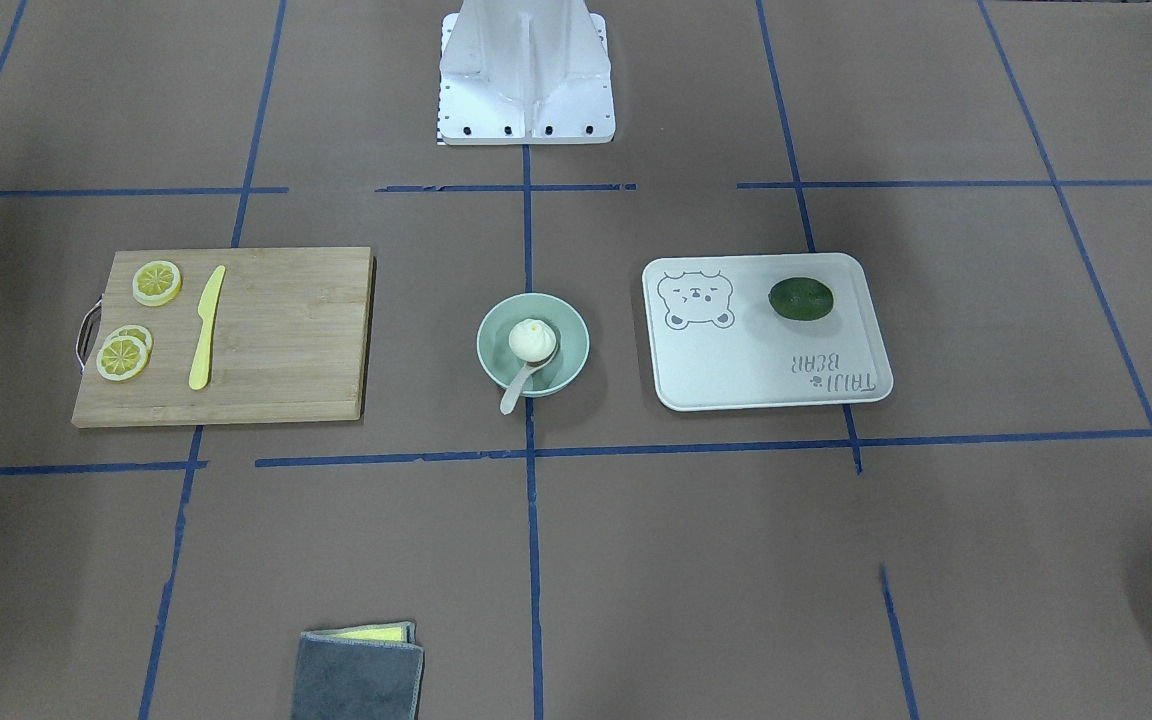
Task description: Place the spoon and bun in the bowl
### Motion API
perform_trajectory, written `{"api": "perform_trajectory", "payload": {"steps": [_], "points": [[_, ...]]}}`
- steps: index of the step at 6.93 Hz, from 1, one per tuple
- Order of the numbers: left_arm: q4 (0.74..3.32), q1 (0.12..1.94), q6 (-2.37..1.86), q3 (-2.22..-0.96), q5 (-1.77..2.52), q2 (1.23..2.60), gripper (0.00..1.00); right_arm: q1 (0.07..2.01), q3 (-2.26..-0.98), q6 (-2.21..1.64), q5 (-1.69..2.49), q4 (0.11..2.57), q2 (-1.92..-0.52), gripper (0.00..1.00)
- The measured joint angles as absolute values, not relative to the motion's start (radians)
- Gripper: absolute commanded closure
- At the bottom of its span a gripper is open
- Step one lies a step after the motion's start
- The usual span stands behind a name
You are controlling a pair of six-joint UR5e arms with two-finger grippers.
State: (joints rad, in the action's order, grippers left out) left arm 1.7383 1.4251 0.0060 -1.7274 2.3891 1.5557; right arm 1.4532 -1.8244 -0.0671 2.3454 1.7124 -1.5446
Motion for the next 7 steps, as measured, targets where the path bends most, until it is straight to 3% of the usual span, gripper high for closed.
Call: {"api": "perform_trajectory", "payload": {"steps": [3,7], "points": [[1.727,1.429,-0.022,-1.809,2.45,1.449,0.0,1.484,-1.825,-0.018,2.337,1.732,-1.584,0.0],[1.766,1.438,-0.021,-1.775,2.443,1.446,0.0,1.484,-1.82,-0.016,2.321,1.727,-1.592,0.0]]}}
